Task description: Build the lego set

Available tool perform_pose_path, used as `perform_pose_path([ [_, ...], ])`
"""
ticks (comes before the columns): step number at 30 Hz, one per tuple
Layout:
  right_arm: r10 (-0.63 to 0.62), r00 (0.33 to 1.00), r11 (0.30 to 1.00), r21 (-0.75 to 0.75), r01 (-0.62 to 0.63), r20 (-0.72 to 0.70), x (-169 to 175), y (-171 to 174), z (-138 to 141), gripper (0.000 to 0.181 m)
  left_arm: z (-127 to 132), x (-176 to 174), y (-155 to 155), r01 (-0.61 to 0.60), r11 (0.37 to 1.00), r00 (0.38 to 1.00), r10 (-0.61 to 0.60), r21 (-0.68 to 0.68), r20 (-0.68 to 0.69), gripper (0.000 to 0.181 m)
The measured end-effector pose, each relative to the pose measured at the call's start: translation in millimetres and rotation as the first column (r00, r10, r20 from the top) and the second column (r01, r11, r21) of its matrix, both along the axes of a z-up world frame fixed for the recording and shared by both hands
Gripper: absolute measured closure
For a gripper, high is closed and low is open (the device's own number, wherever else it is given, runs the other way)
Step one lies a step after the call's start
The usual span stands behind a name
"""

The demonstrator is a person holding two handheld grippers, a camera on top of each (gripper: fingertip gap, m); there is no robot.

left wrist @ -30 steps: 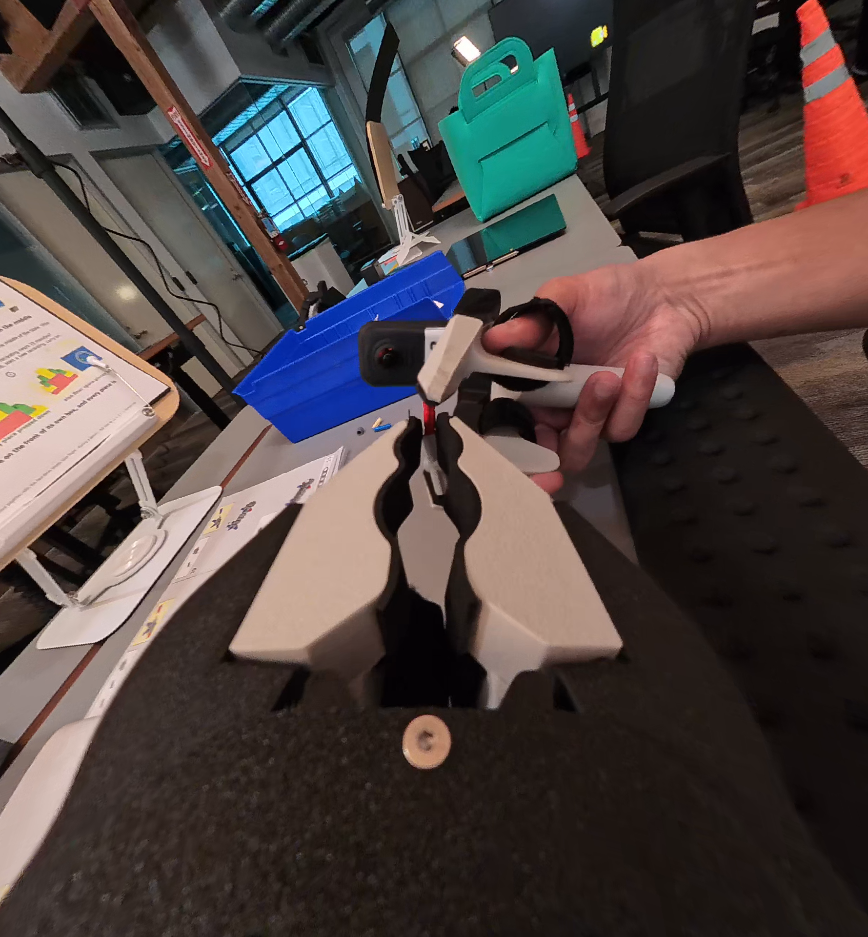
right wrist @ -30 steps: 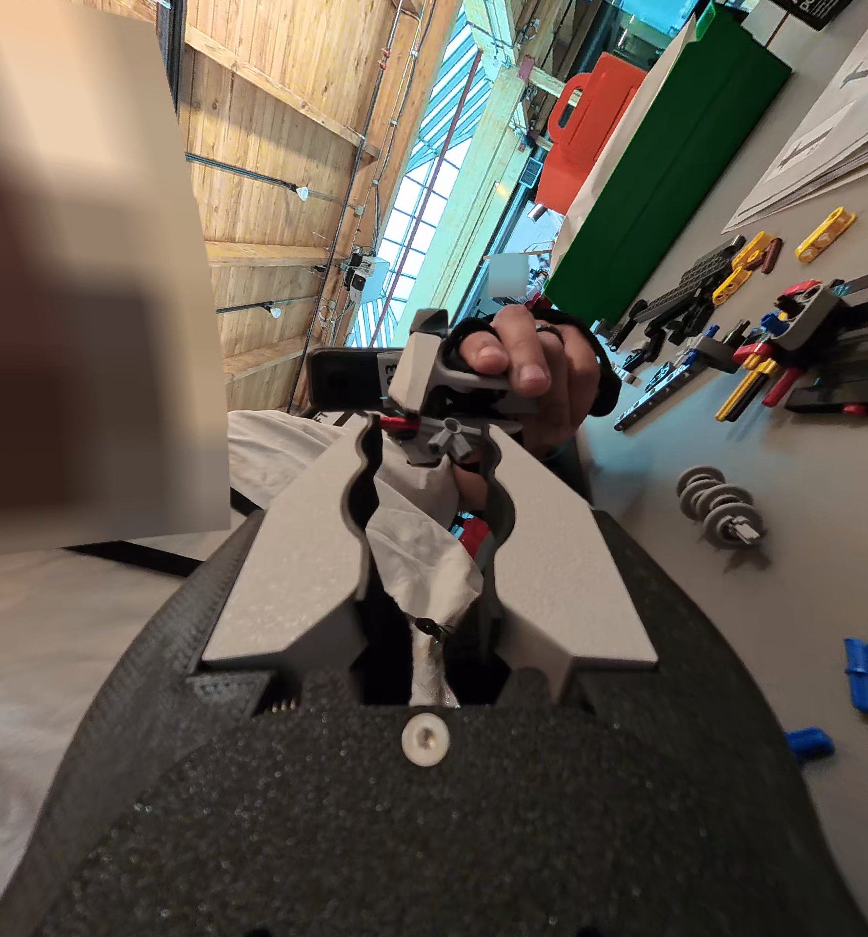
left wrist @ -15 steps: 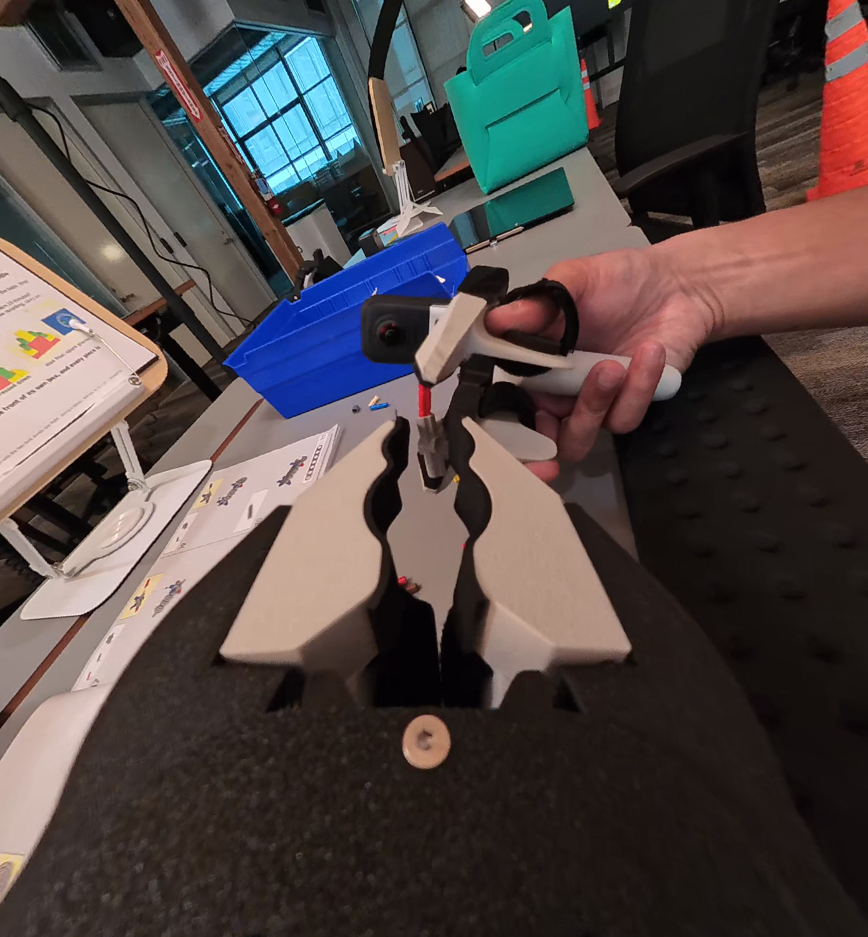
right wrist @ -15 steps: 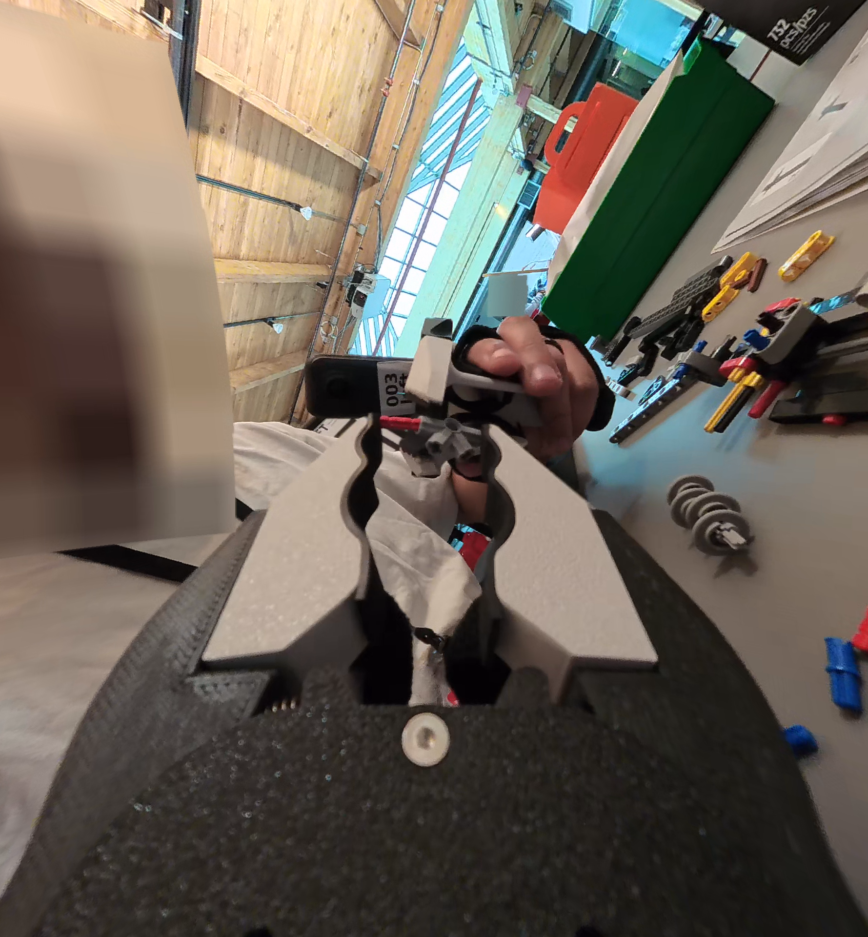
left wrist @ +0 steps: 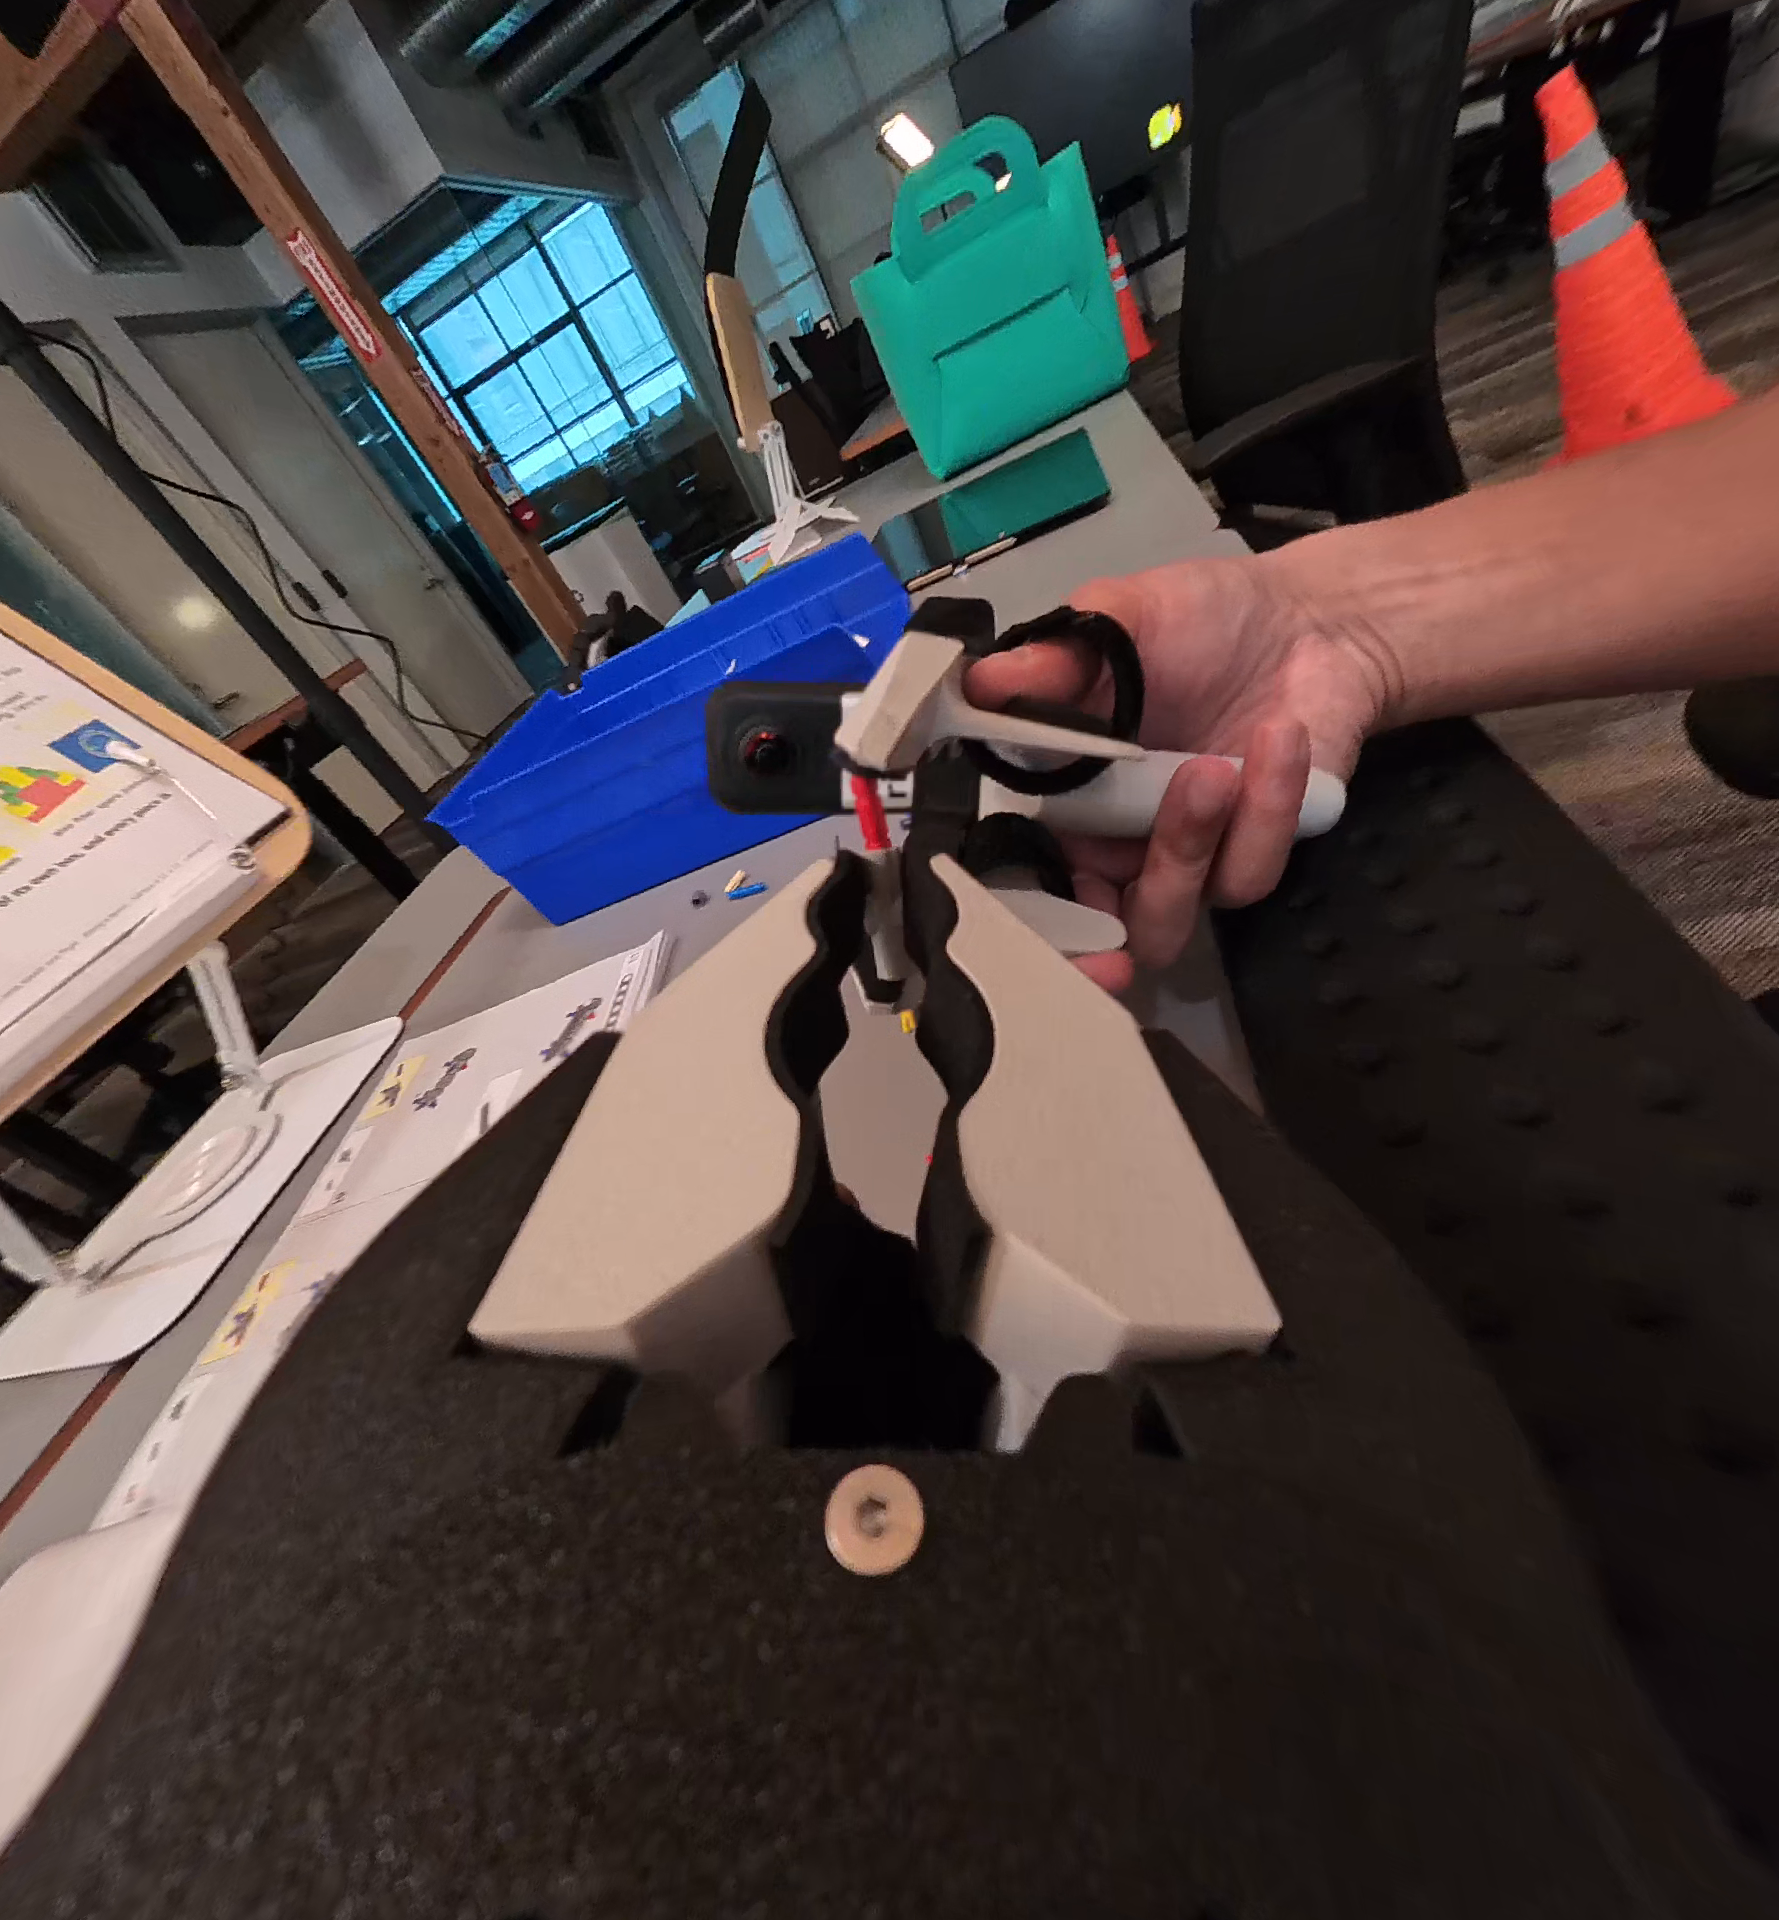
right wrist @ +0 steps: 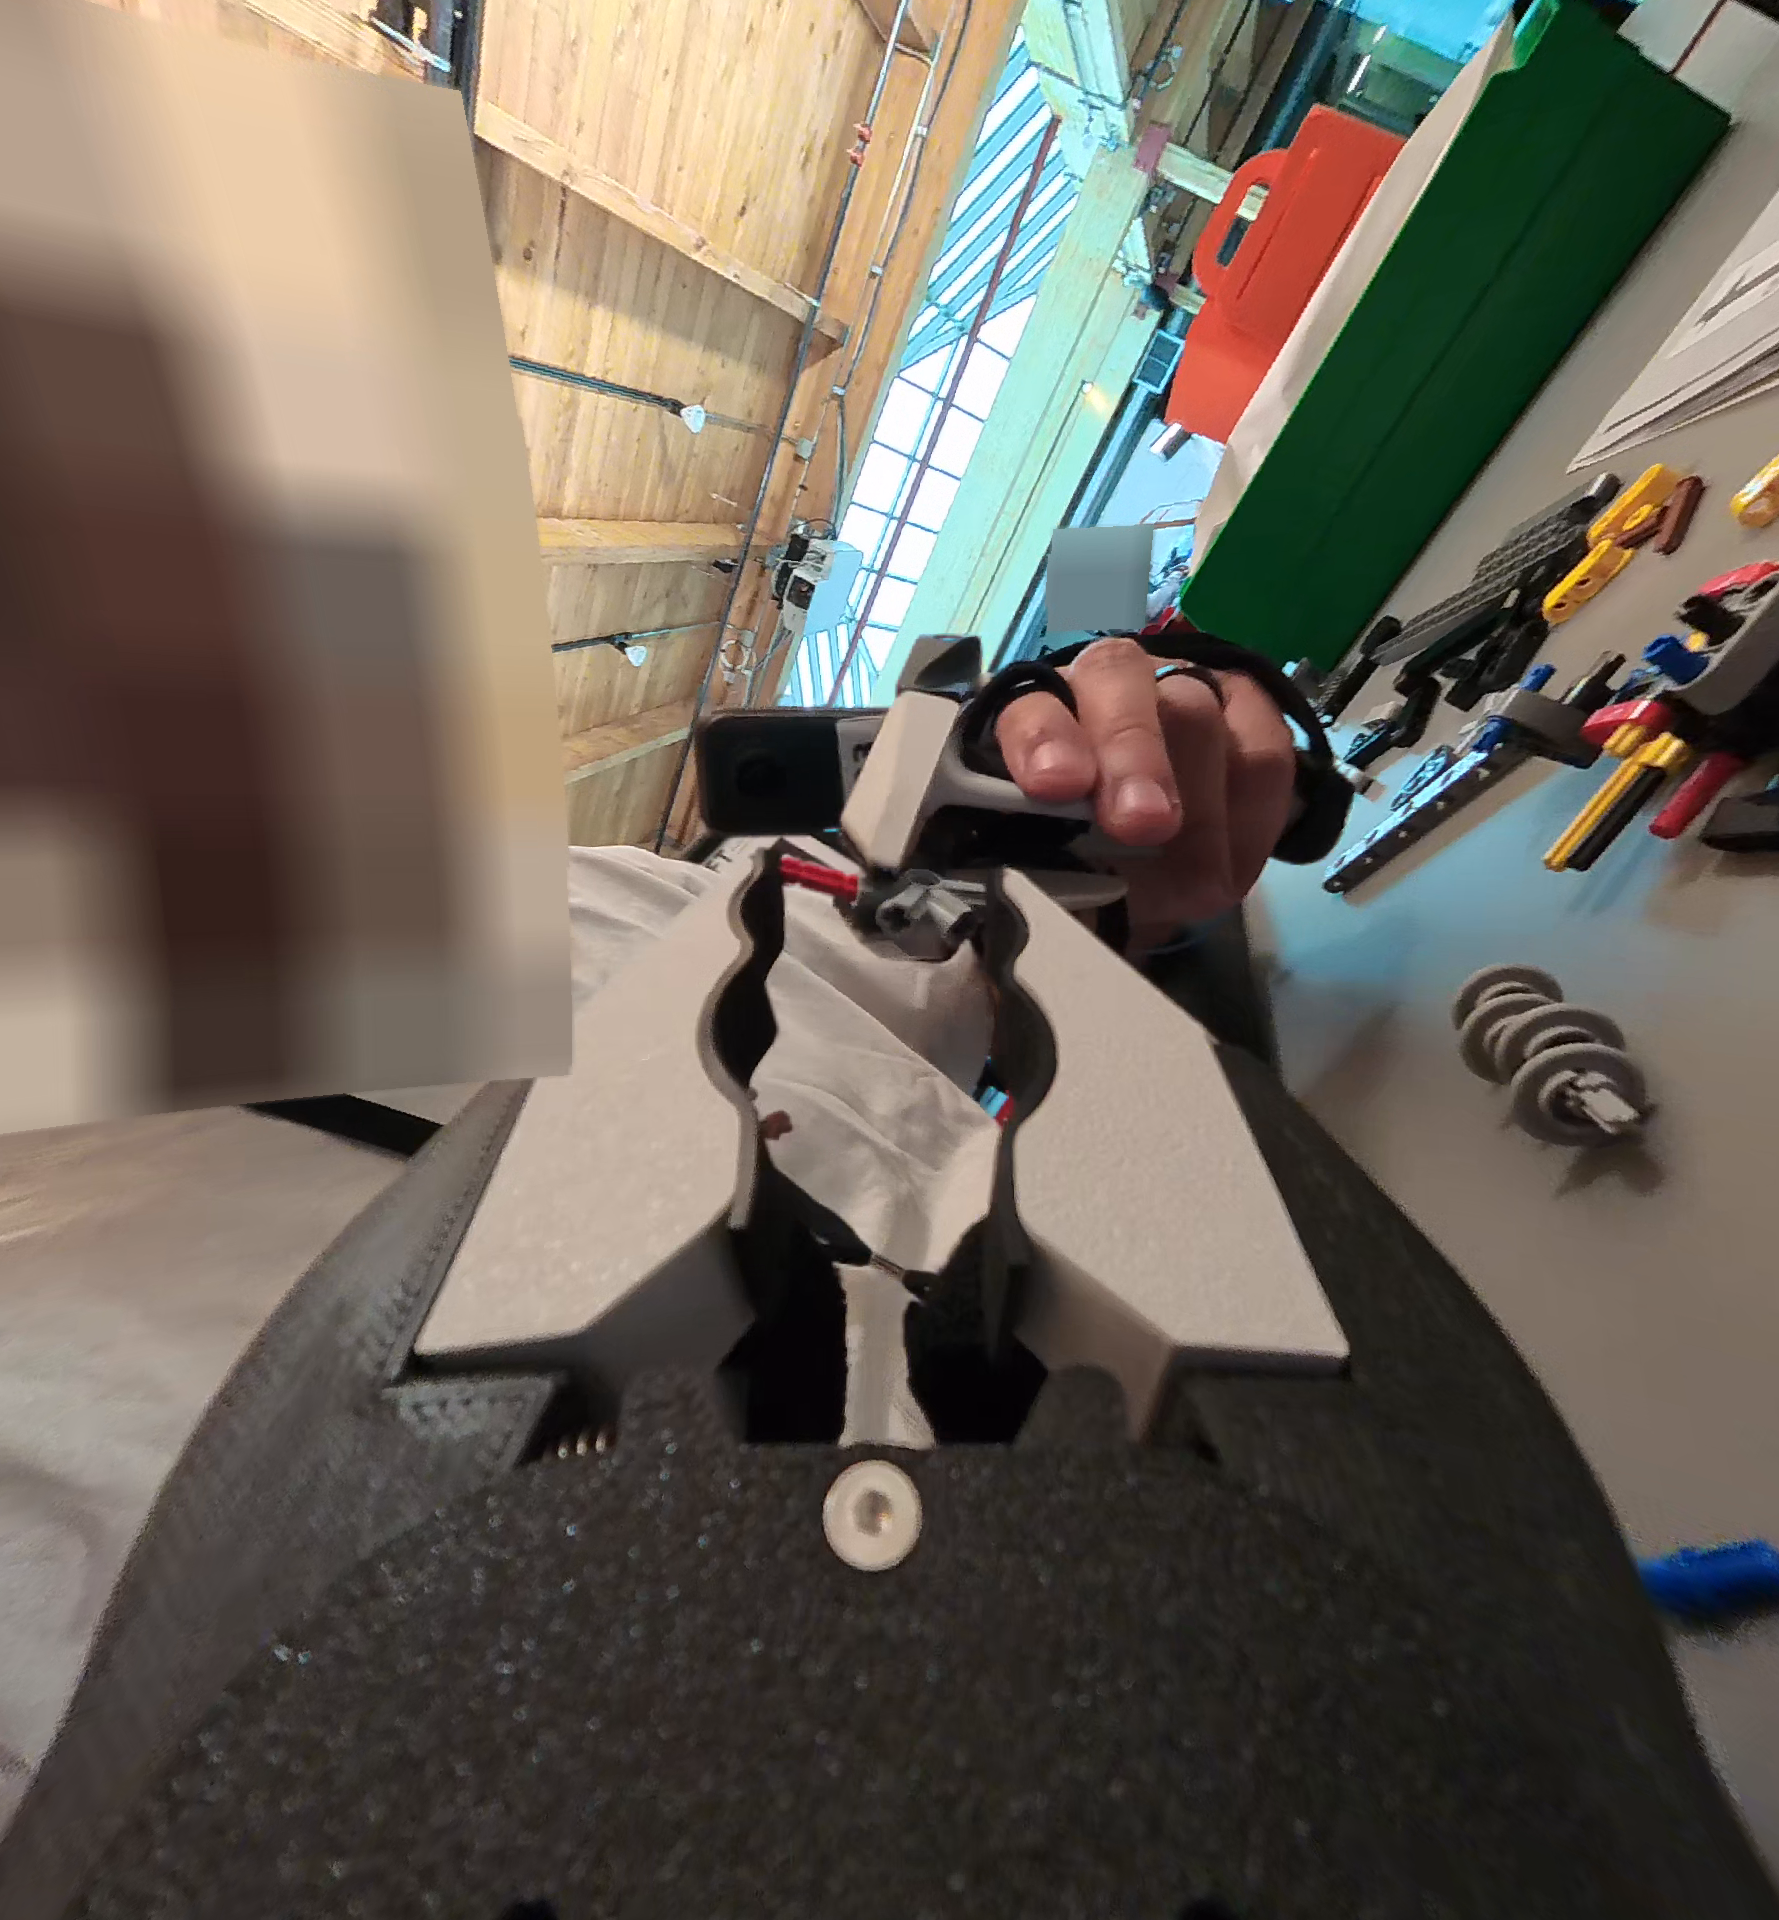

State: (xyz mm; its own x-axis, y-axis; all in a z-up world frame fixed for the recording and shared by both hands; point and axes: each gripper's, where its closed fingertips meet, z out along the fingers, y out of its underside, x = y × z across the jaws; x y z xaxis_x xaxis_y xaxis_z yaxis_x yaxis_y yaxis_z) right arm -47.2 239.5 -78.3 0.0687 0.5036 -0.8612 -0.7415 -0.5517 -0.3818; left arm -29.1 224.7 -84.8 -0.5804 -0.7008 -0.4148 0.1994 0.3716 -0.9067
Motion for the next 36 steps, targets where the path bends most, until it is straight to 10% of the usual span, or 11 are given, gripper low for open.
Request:
perform_pose_path([
  [29,0.088,0.996,0.993,0.082,-0.086,-0.018,-15,-10,13,0.146,13,-13,-9,0.088,0.995,0.996,-0.086,-0.042,0.039,0.175],
  [36,-0.083,0.991,0.996,0.051,0.078,0.102,3,6,2,0.145,3,3,5,0.005,0.994,0.996,-0.014,-0.108,-0.083,0.175],
])
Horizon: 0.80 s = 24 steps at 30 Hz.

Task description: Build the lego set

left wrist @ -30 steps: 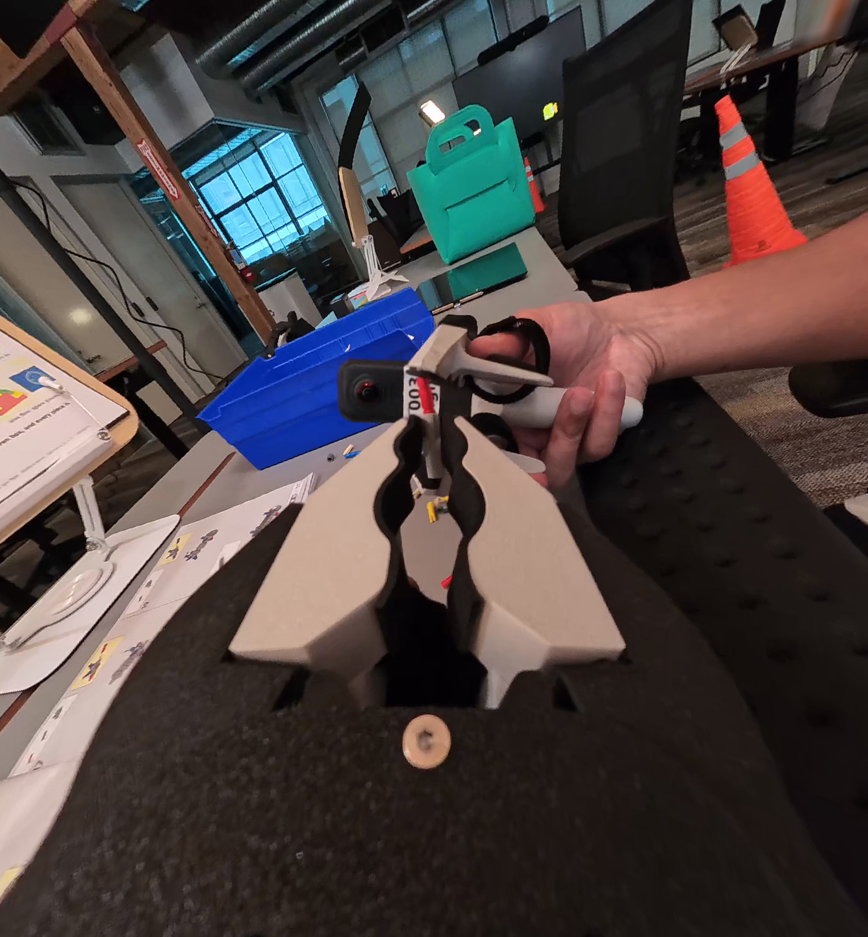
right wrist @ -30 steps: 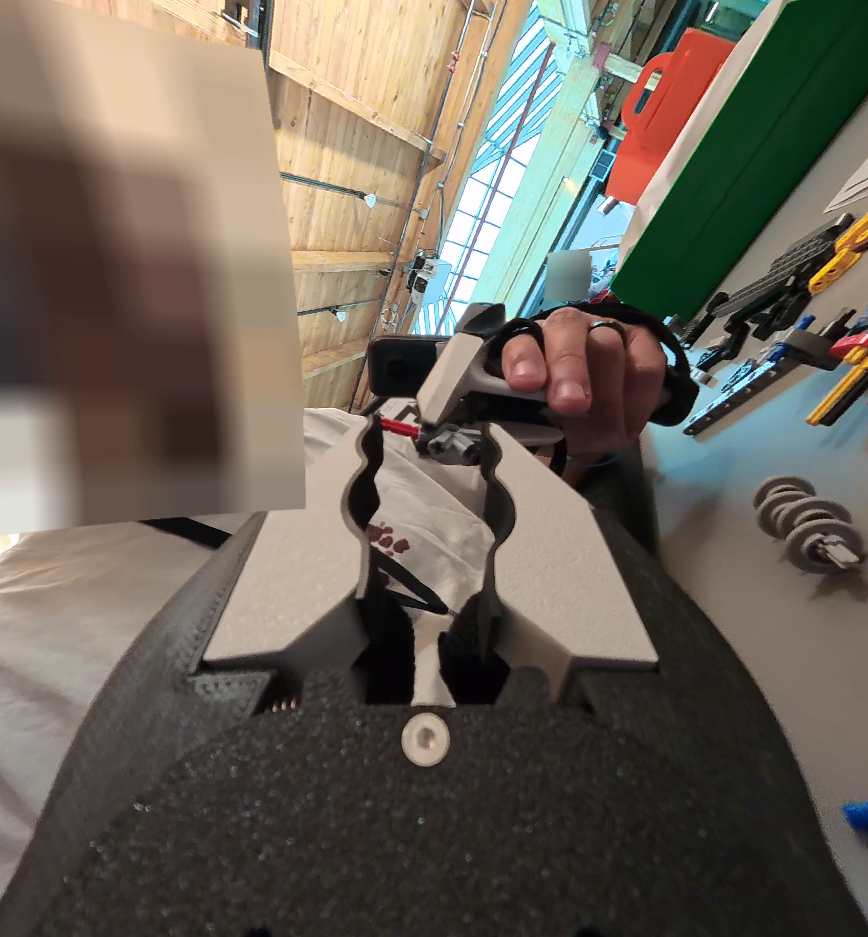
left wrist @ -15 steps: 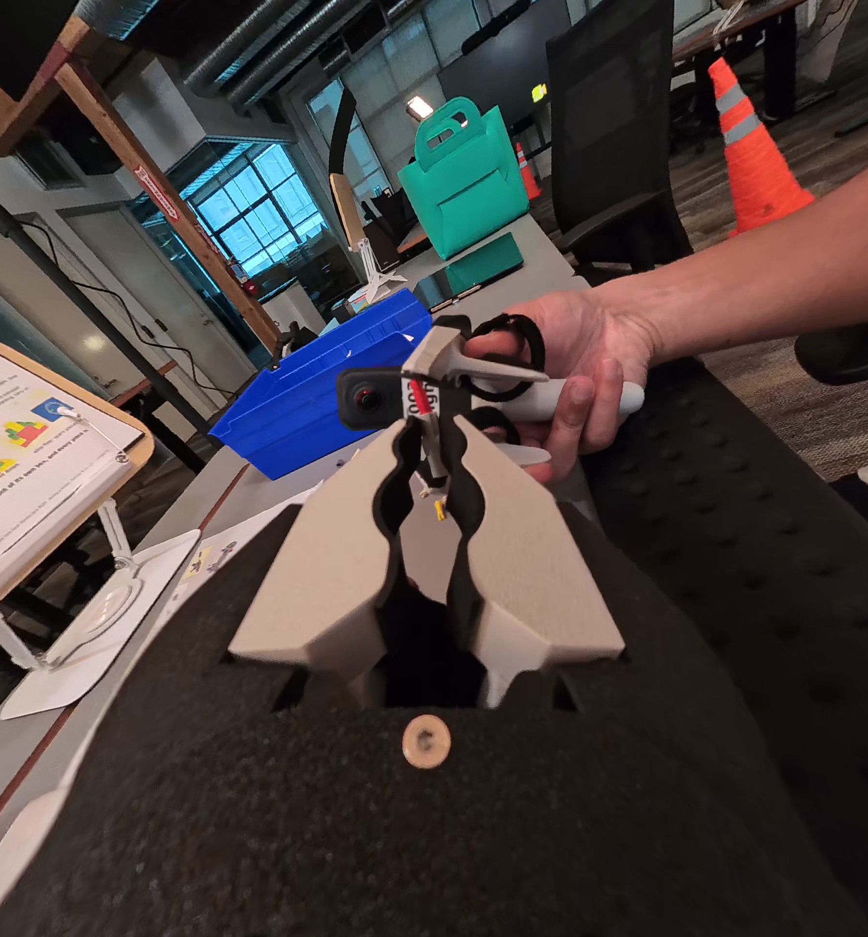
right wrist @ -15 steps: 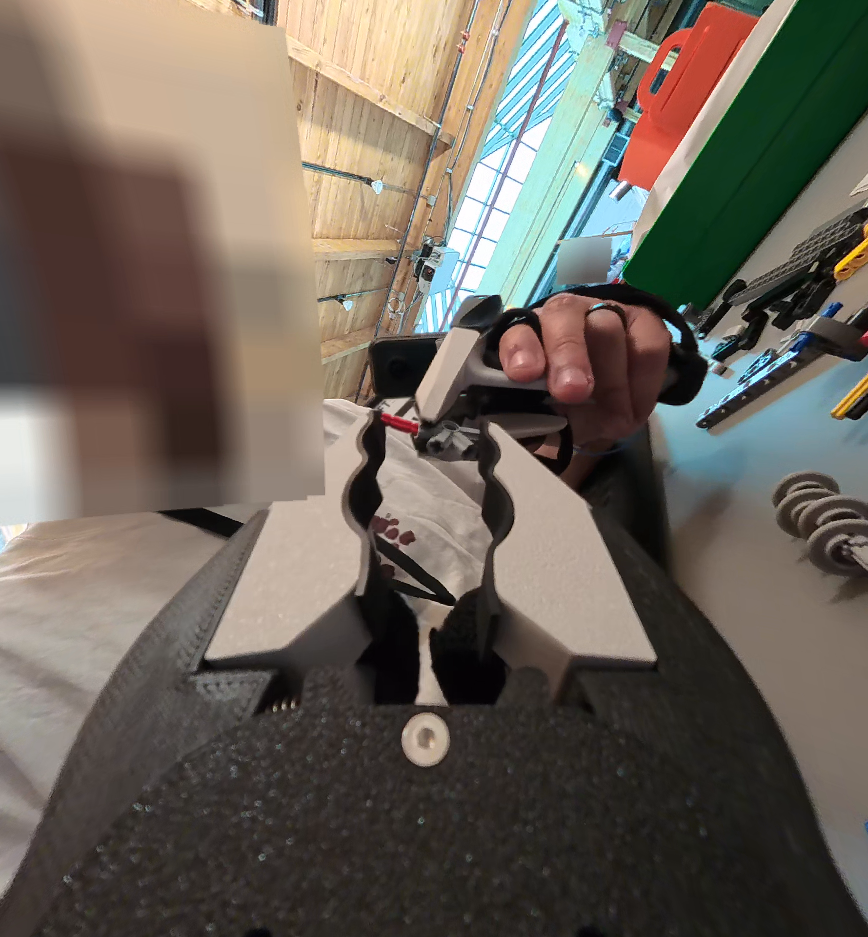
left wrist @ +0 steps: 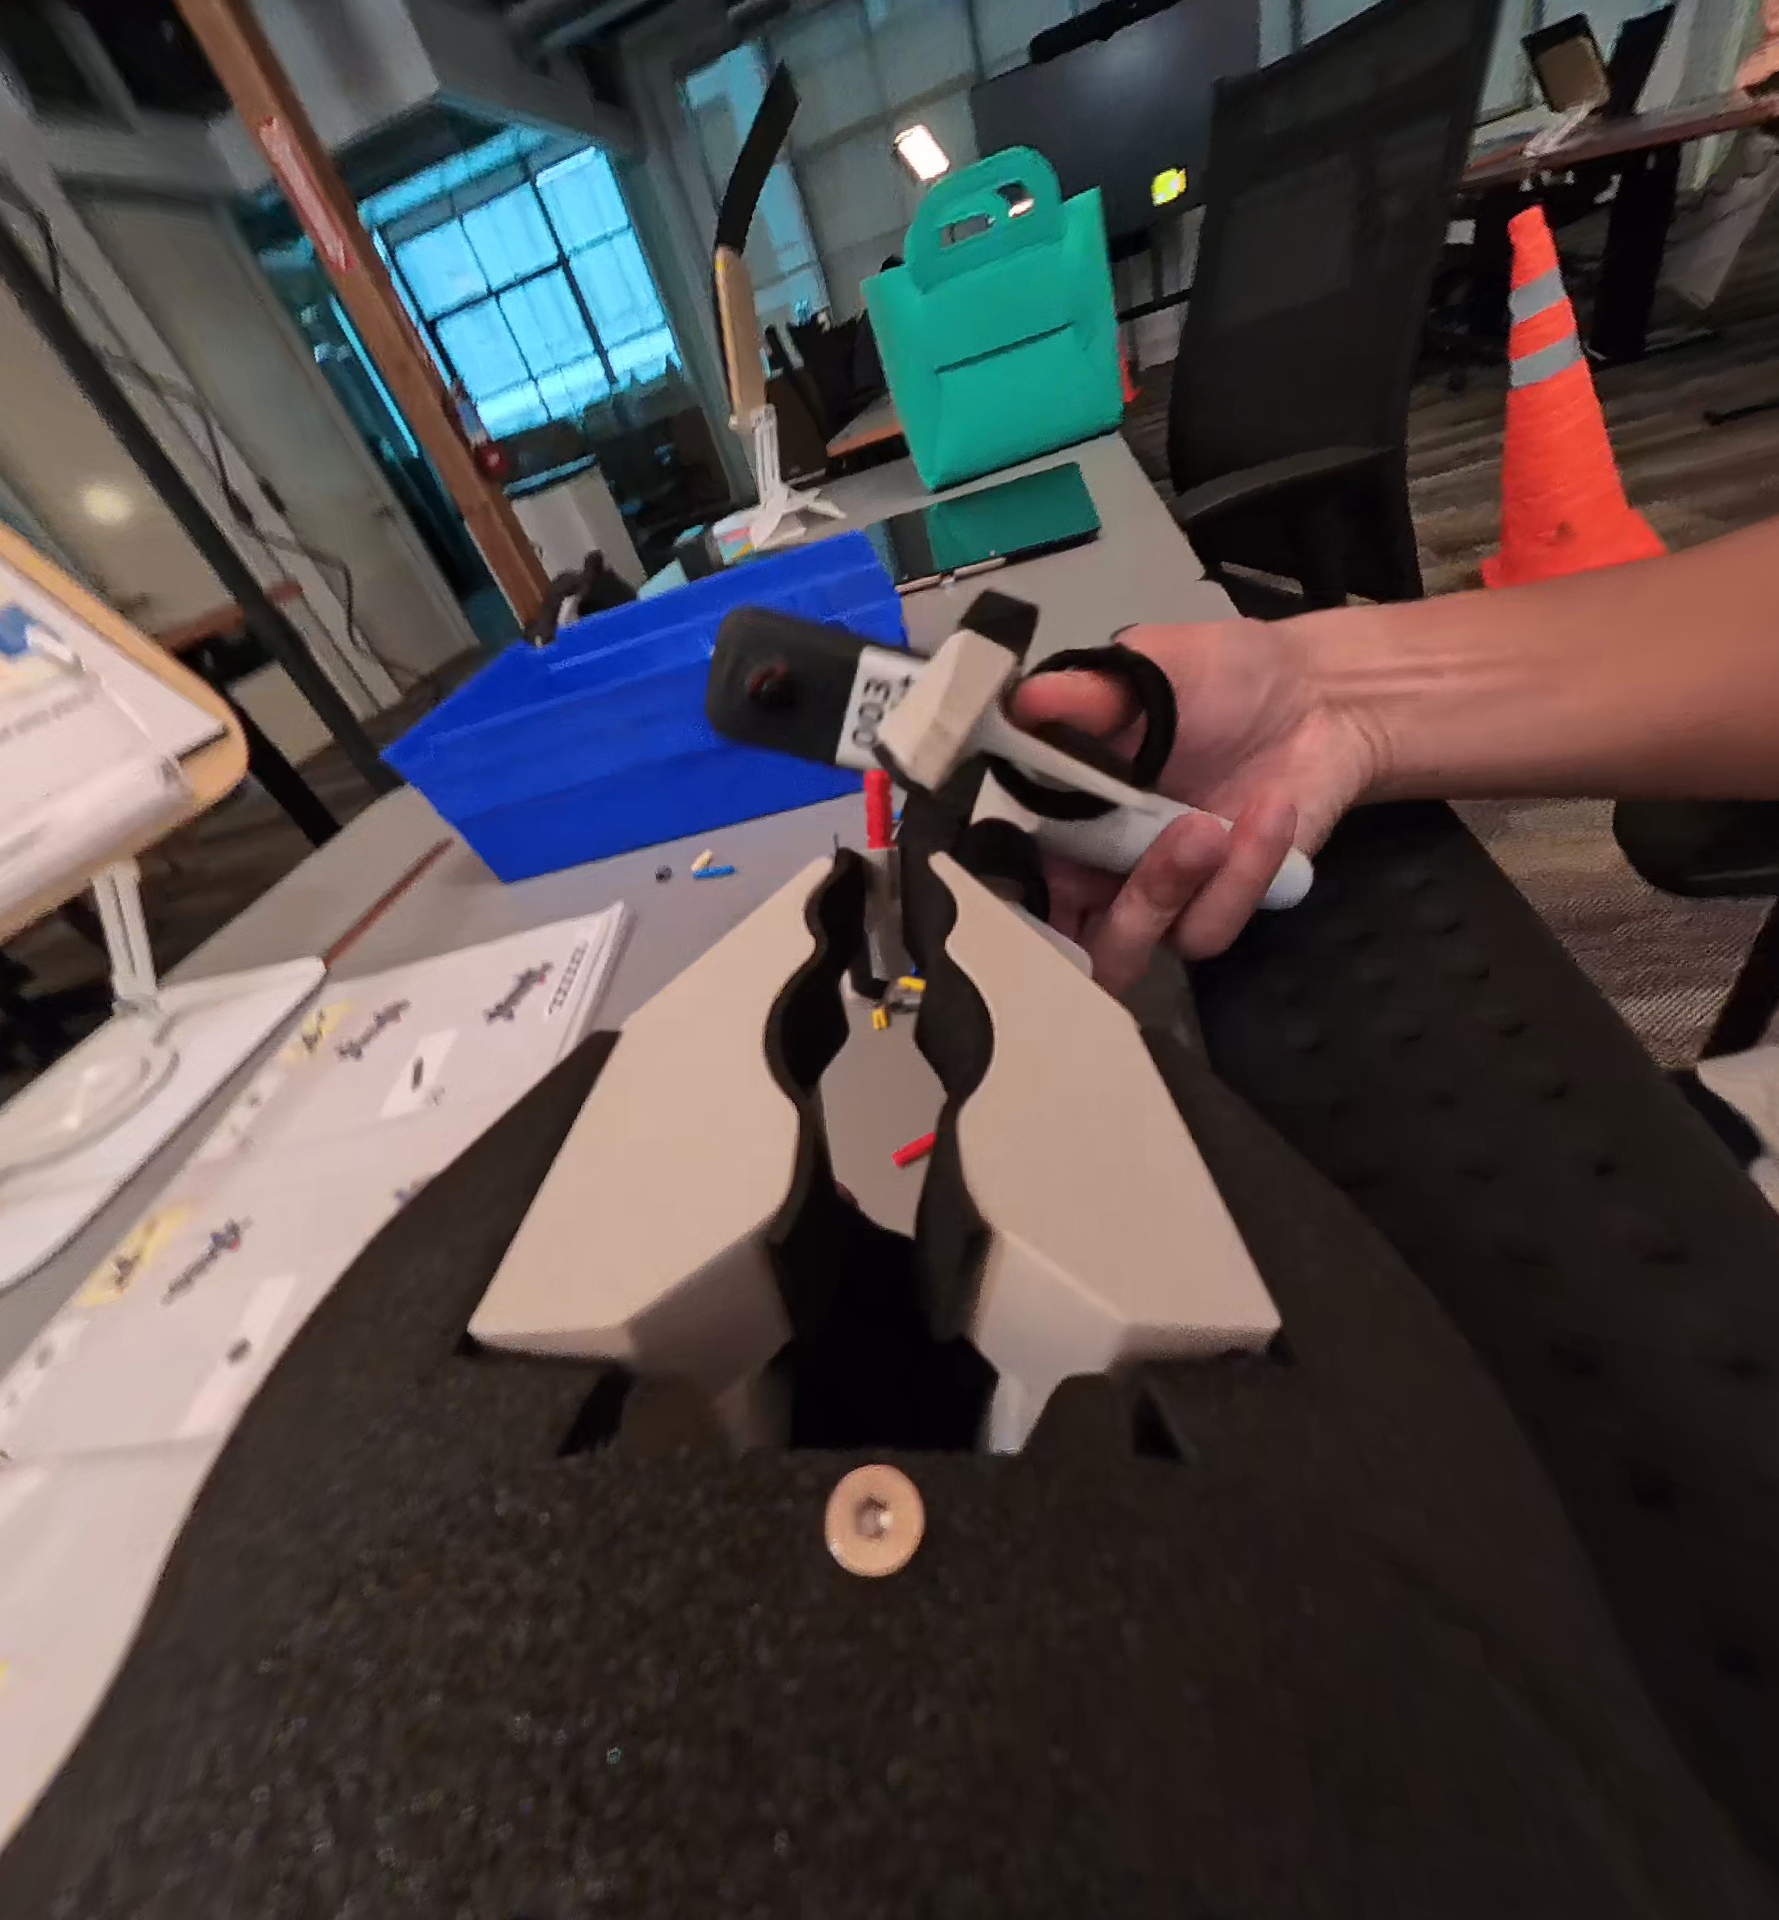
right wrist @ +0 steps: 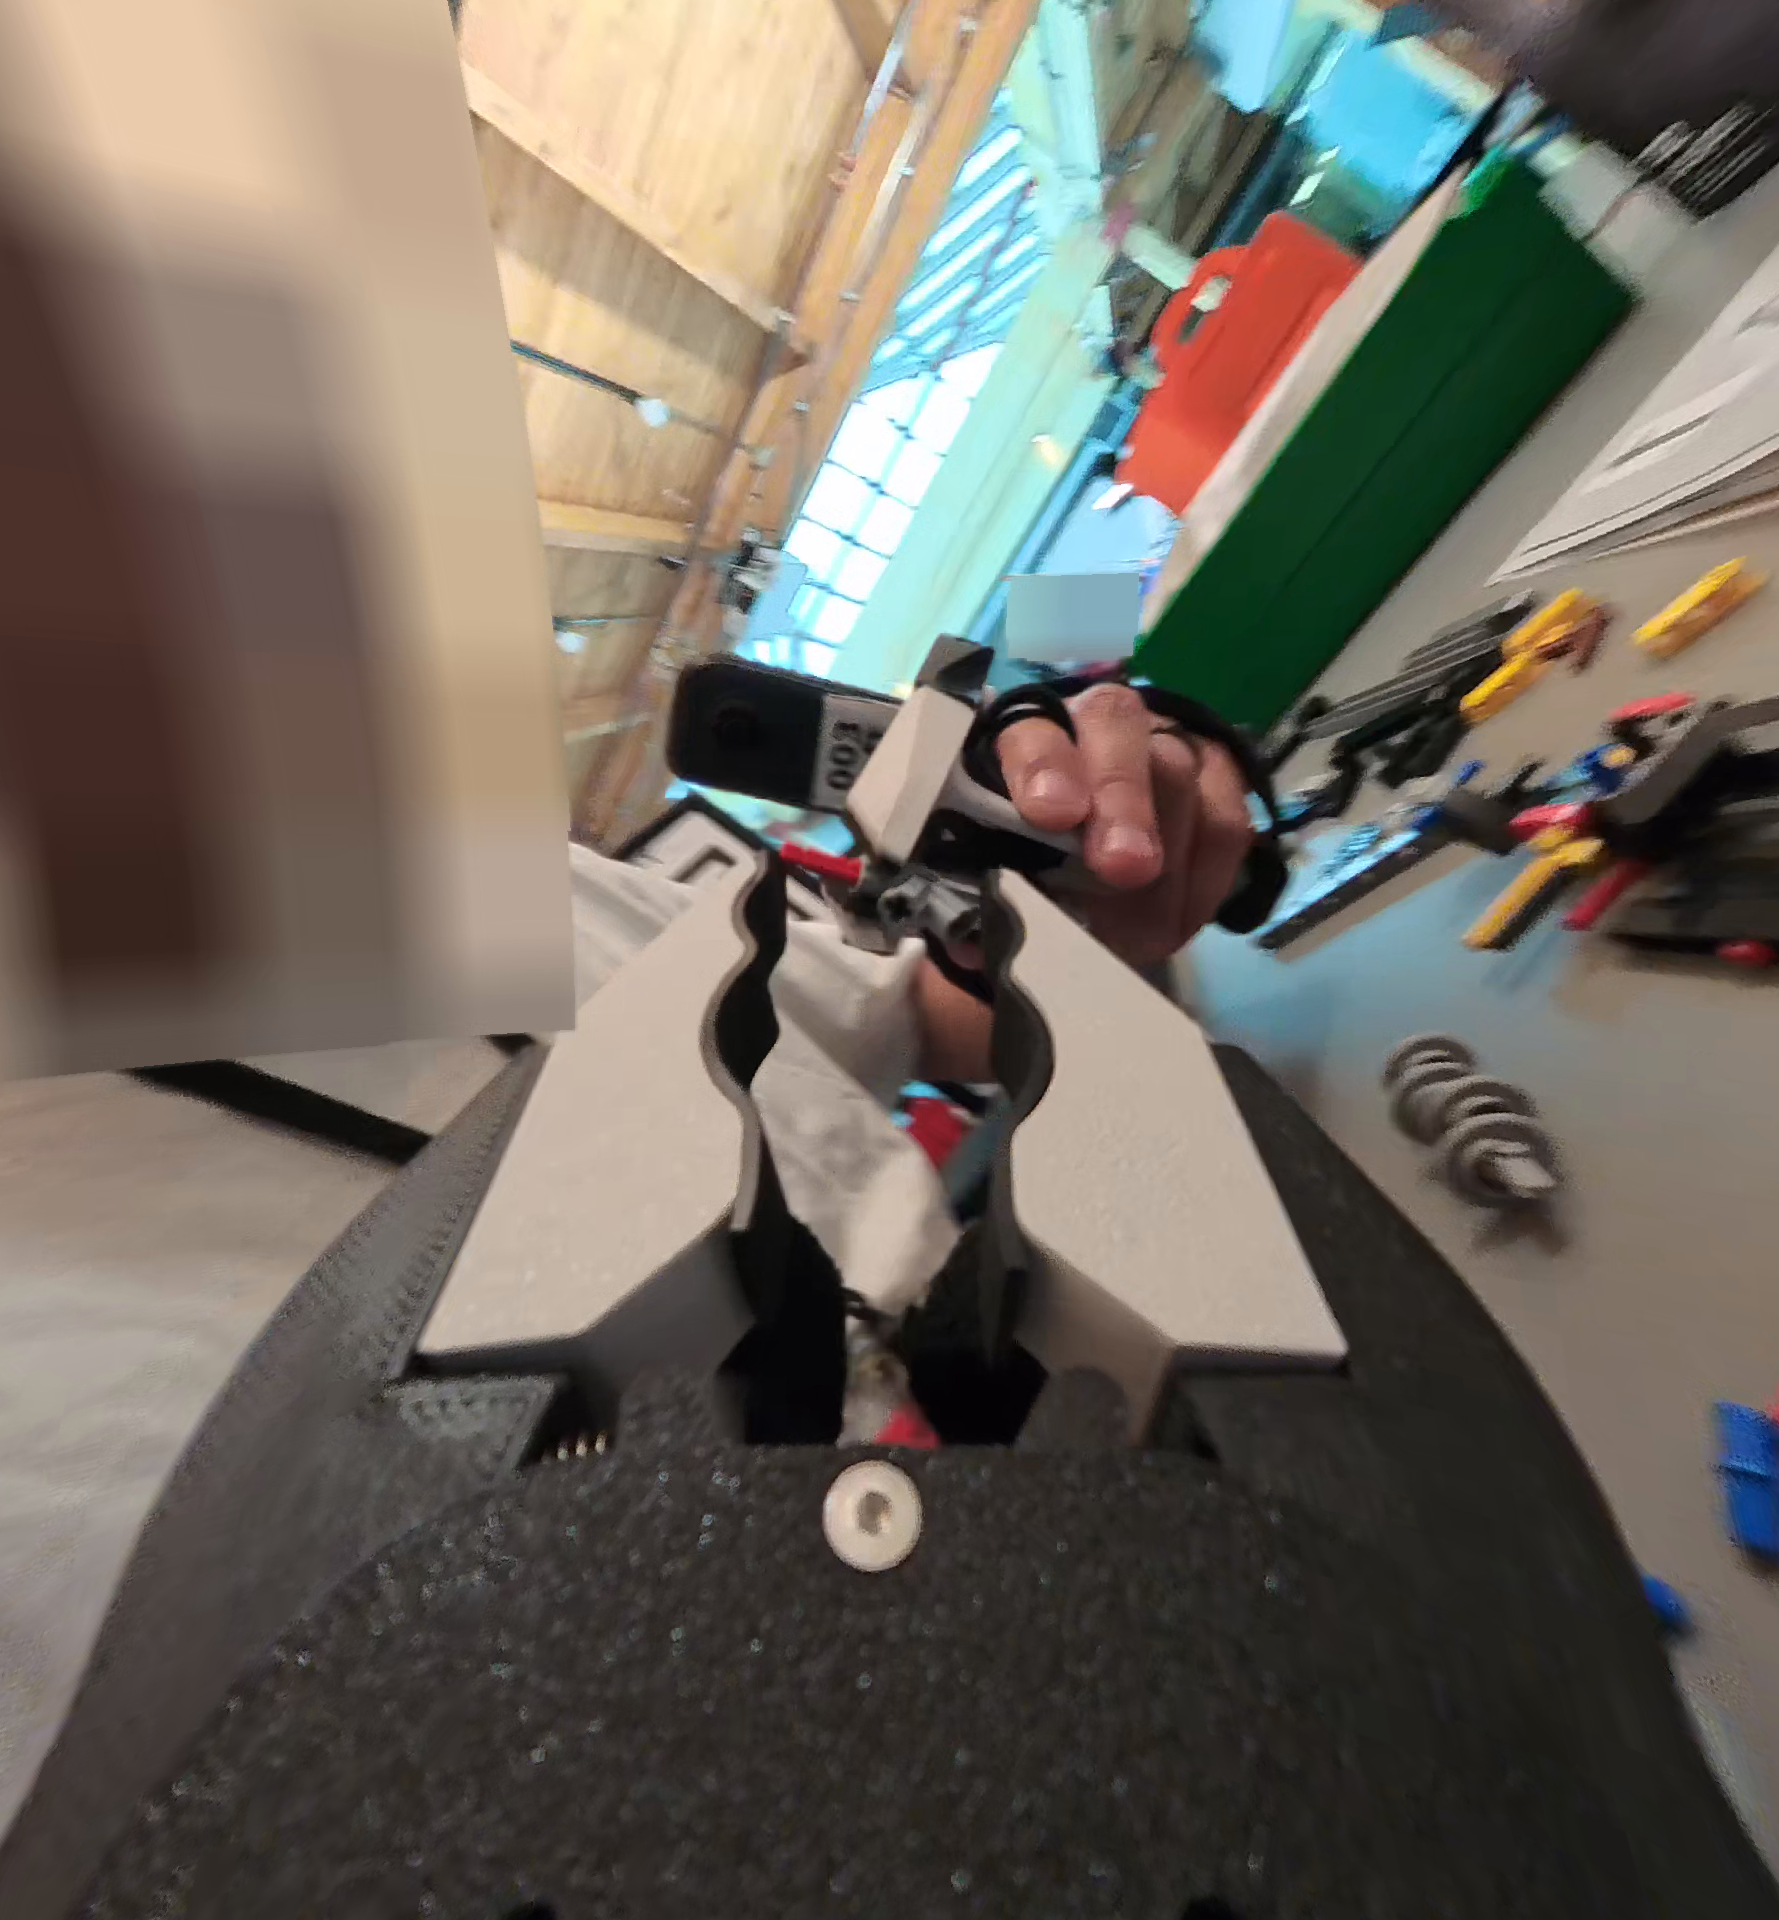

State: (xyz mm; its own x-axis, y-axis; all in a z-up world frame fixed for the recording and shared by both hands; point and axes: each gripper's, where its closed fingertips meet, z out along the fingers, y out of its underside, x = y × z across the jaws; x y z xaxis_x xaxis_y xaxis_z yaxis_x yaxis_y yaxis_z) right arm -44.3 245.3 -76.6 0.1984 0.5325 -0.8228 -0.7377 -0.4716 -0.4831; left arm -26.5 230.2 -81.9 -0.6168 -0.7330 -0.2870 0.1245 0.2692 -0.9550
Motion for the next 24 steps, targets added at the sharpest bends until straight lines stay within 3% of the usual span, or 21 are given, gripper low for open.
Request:
perform_pose_path([
  [3,-0.15,0.954,0.988,0.002,0.155,0.258,13,9,-15,0.137,-2,4,7,0.007,0.993,0.994,-0.02,-0.12,-0.108,0.175],
  [6,-0.224,0.896,0.974,0.068,0.214,0.383,20,7,-9,0.14,-4,8,12,0.003,0.972,0.979,-0.05,-0.233,-0.196,0.175],
  [8,-0.287,0.819,0.957,0.115,0.266,0.497,26,7,-8,0.135,-10,11,14,0.006,0.952,0.956,-0.095,-0.306,-0.279,0.175],
  [9,-0.323,0.724,0.944,0.152,0.293,0.609,29,8,-10,0.128,-14,12,15,-0.001,0.935,0.935,-0.125,-0.354,-0.331,0.175],
  [12,-0.299,0.312,0.936,0.213,0.281,0.902,28,8,-21,0.121,-9,14,22,-0.018,0.841,0.892,-0.231,-0.541,-0.389,0.175],
  [15,-0.235,-0.057,0.943,0.242,0.228,0.97,28,13,-26,0.111,-9,15,26,-0.039,0.752,0.84,-0.332,-0.658,-0.43,0.175],
  [17,-0.224,-0.231,0.948,0.267,0.174,0.947,27,18,-22,0.112,-12,14,26,-0.056,0.718,0.807,-0.376,-0.694,-0.455,0.175],
  [20,-0.227,-0.35,0.957,0.275,0.095,0.909,23,26,-20,0.121,-17,13,22,-0.067,0.697,0.769,-0.42,-0.714,-0.482,0.175],
  [24,-0.157,-0.365,0.975,0.204,0.093,0.918,24,29,-35,0.121,-15,12,20,-0.068,0.671,0.754,-0.45,-0.739,-0.478,0.176],
])
